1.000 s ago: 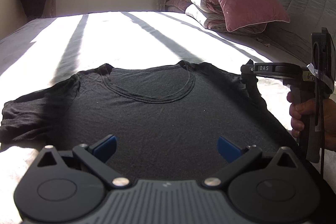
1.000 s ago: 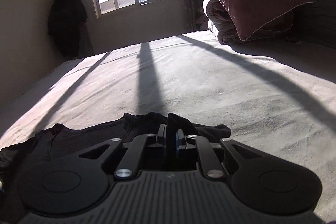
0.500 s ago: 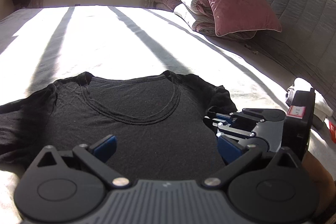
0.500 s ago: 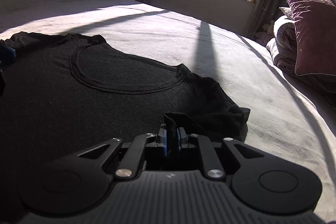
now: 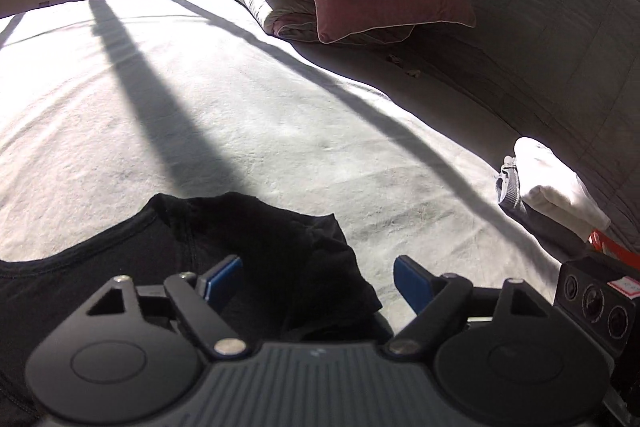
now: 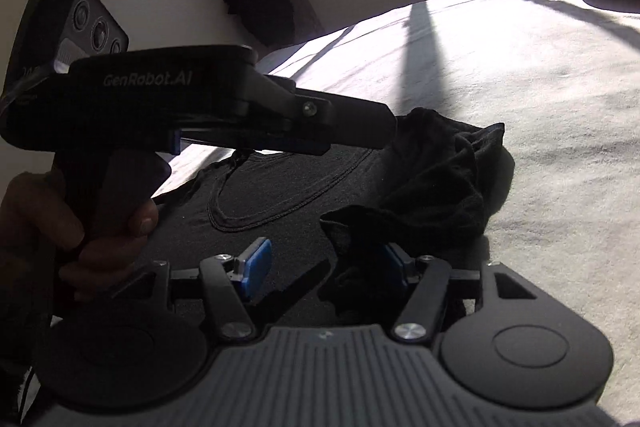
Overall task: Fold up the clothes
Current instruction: 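Fold the grasped sleeve and shirt side inward with the right gripper, then open, then move the left gripper to the opposite shirt side and close on it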
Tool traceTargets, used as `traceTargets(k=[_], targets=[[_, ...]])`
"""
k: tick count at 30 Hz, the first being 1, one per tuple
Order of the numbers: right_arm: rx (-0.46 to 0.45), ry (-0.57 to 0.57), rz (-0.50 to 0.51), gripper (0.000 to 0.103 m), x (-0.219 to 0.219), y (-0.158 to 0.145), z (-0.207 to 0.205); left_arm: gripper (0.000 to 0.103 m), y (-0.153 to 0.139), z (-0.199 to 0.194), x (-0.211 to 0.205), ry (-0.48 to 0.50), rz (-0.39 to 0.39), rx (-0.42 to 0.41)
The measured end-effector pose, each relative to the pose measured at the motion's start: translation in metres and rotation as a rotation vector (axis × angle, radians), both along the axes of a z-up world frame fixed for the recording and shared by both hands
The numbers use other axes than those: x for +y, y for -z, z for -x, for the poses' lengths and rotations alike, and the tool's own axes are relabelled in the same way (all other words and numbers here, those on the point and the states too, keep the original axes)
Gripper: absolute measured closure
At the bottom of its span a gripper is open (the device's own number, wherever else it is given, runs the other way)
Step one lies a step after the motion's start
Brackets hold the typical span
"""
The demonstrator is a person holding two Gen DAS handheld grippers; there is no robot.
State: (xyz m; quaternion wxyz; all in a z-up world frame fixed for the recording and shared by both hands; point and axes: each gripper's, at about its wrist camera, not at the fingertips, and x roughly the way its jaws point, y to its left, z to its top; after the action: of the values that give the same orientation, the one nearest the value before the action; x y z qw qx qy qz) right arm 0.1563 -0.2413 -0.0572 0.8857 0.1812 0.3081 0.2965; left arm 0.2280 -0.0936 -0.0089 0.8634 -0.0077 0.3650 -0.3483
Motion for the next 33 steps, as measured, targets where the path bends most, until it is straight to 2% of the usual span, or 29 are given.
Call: traceTargets(k=[3, 6, 8, 10, 12, 13, 16, 18, 19, 21, 22, 24, 26, 28, 31, 32, 33], targets=[[0.066, -0.005, -0.082, 0.04, -0.022, -0.002, 0.0, 0.021, 0.001, 0.01, -0.012, 0.009, -0.082, -0.072], [0.089, 0.083, -0.118, 0.04, -0.046, -0.012, 0.009, 0.027, 0.003, 0.022, -0.017, 0.028, -0.14, -0.142], [0.061, 0.186, -0.073, 0.04, -0.055, -0.017, 0.013, 0.032, 0.004, 0.025, -0.016, 0.071, -0.095, -0.138], [0.079, 0.279, -0.054, 0.039, -0.063, -0.016, 0.012, 0.033, 0.006, 0.027, -0.019, 0.109, -0.112, -0.15], [0.137, 0.318, -0.116, 0.04, -0.072, -0.007, 0.008, 0.033, 0.009, 0.03, -0.025, 0.138, -0.135, -0.166], [0.141, 0.329, -0.15, 0.04, -0.074, -0.006, 0.008, 0.033, 0.012, 0.031, -0.028, 0.15, -0.15, -0.17], [0.136, 0.387, -0.167, 0.041, -0.083, -0.006, 0.009, 0.038, 0.022, 0.034, -0.04, 0.183, -0.196, -0.183], [0.135, 0.403, -0.167, 0.041, -0.084, -0.004, 0.006, 0.045, 0.03, 0.035, -0.046, 0.178, -0.223, -0.186], [0.137, 0.405, -0.169, 0.041, -0.084, -0.004, 0.006, 0.055, 0.033, 0.035, -0.047, 0.16, -0.225, -0.189], [0.139, 0.411, -0.175, 0.04, -0.083, -0.002, 0.004, 0.065, 0.038, 0.035, -0.048, 0.124, -0.219, -0.191], [0.14, 0.413, -0.177, 0.04, -0.083, -0.001, 0.004, 0.068, 0.035, 0.033, -0.044, 0.104, -0.181, -0.182], [0.137, 0.414, -0.179, 0.04, -0.09, -0.002, 0.009, 0.085, 0.031, 0.03, -0.034, 0.062, -0.103, -0.161], [0.133, 0.419, -0.183, 0.04, -0.098, -0.001, 0.014, 0.09, 0.028, 0.023, -0.015, -0.03, 0.023, -0.113], [0.128, 0.421, -0.175, 0.04, -0.096, -0.001, 0.014, 0.092, 0.03, 0.015, 0.006, -0.145, 0.129, -0.059], [0.119, 0.422, -0.158, 0.04, -0.093, -0.001, 0.014, 0.092, 0.039, 0.007, 0.036, -0.321, 0.246, 0.02], [0.116, 0.421, -0.151, 0.04, -0.092, -0.001, 0.014, 0.089, 0.041, 0.006, 0.042, -0.348, 0.271, 0.035], [0.113, 0.419, -0.144, 0.04, -0.09, -0.001, 0.015, 0.076, 0.042, 0.006, 0.047, -0.36, 0.295, 0.05]])
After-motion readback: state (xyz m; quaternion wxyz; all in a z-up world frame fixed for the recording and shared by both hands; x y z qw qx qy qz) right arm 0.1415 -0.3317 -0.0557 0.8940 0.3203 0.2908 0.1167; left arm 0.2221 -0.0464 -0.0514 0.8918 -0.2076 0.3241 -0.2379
